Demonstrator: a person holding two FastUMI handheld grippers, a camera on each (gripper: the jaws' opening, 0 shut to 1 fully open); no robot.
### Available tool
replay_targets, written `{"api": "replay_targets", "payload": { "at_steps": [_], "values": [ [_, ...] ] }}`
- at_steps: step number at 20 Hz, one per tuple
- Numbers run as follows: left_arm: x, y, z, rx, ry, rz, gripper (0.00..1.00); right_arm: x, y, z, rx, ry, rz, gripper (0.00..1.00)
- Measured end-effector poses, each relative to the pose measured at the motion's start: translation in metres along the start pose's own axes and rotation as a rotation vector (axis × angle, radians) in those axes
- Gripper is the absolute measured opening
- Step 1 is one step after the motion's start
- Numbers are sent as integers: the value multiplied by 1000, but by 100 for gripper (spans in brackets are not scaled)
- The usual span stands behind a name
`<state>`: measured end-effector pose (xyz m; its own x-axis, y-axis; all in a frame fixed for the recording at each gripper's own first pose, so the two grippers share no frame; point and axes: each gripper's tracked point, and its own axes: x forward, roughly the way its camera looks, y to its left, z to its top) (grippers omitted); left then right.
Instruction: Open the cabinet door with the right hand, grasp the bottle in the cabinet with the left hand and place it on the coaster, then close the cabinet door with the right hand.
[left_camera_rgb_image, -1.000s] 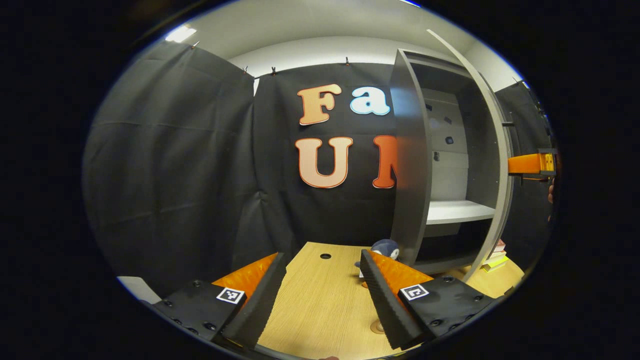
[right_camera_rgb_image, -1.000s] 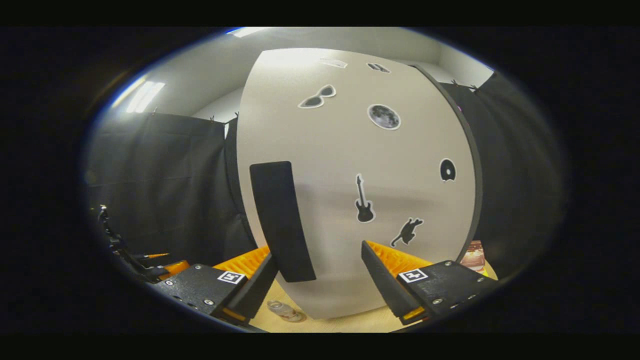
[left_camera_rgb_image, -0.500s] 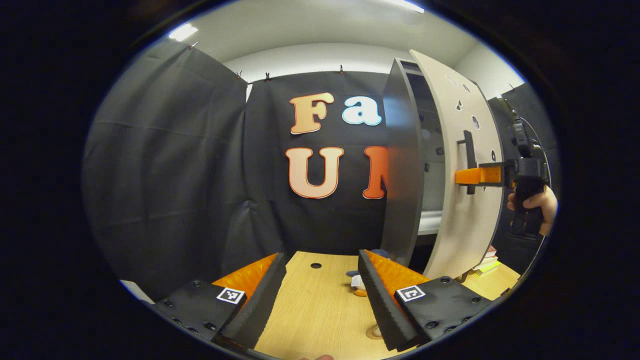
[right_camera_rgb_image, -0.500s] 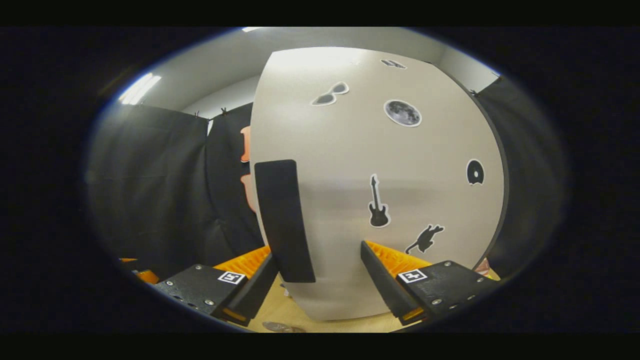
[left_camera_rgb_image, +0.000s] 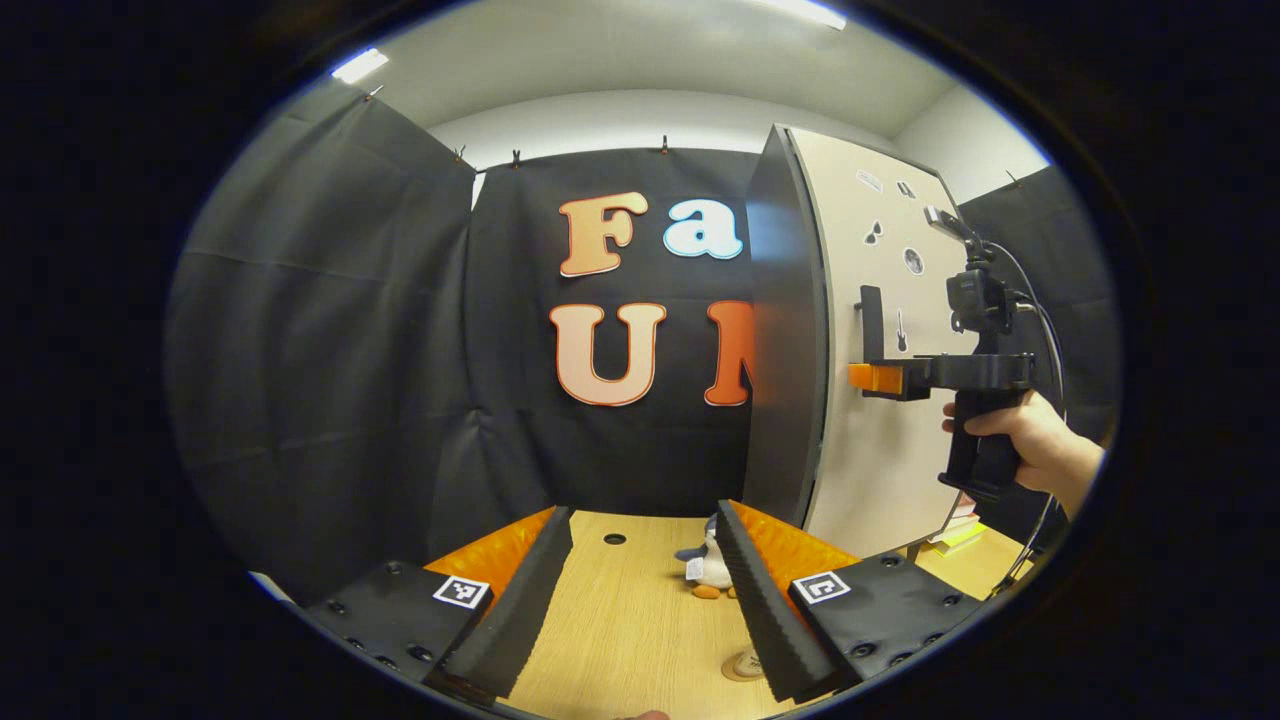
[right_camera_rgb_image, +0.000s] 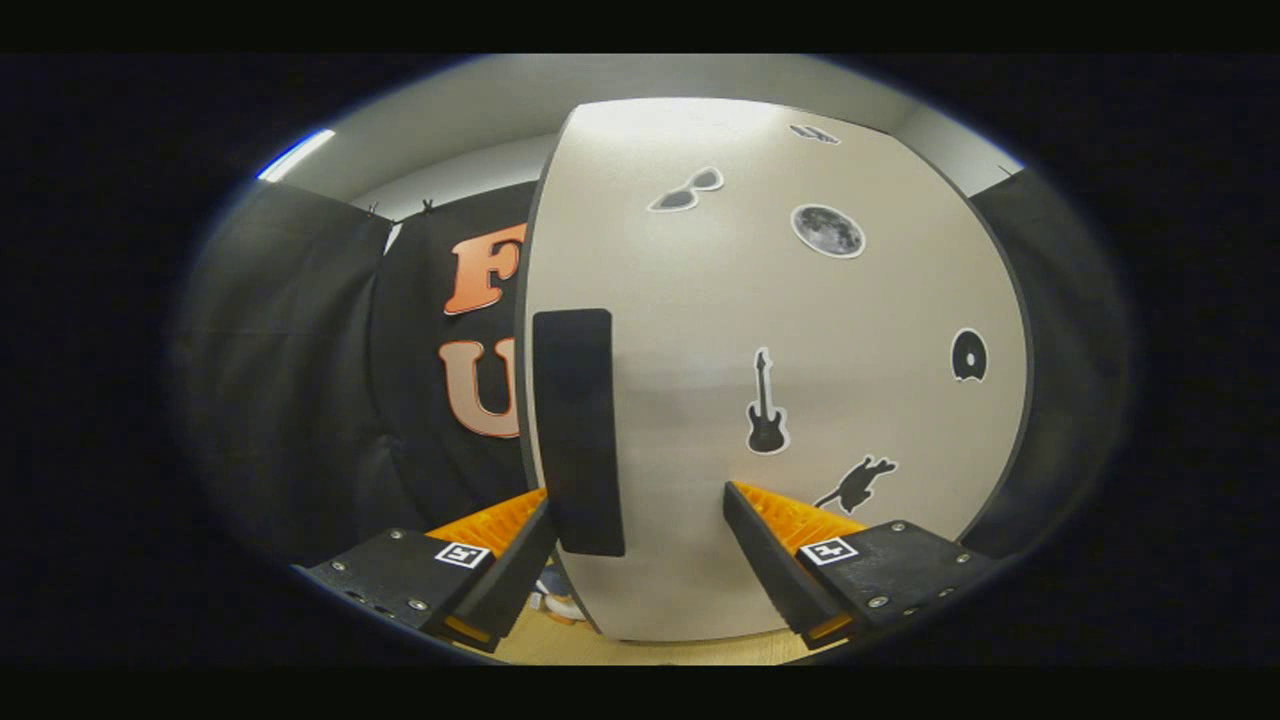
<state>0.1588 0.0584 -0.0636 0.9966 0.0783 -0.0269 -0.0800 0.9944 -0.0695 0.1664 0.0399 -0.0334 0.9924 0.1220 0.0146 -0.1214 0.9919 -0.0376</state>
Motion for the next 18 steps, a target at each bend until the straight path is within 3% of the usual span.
{"api": "replay_targets", "payload": {
  "at_steps": [6, 10, 13, 14, 18],
  "values": [
    [-1, -8, 1, -6, 5, -26, 94, 5, 0, -4, -52, -17, -40, 97],
    [-4, -19, 9, -3, 3, -44, 95, -9, 7, -4, -13, -1, -6, 97],
    [-9, -35, 17, 4, -9, -67, 95, -44, 7, 17, -22, -62, 9, 96],
    [-12, -41, 19, 10, -11, -70, 95, -59, 7, 19, -16, -54, 18, 100],
    [-20, -67, 29, 20, -20, -88, 95, -129, -8, 22, -24, -16, 7, 96]
  ]
}}
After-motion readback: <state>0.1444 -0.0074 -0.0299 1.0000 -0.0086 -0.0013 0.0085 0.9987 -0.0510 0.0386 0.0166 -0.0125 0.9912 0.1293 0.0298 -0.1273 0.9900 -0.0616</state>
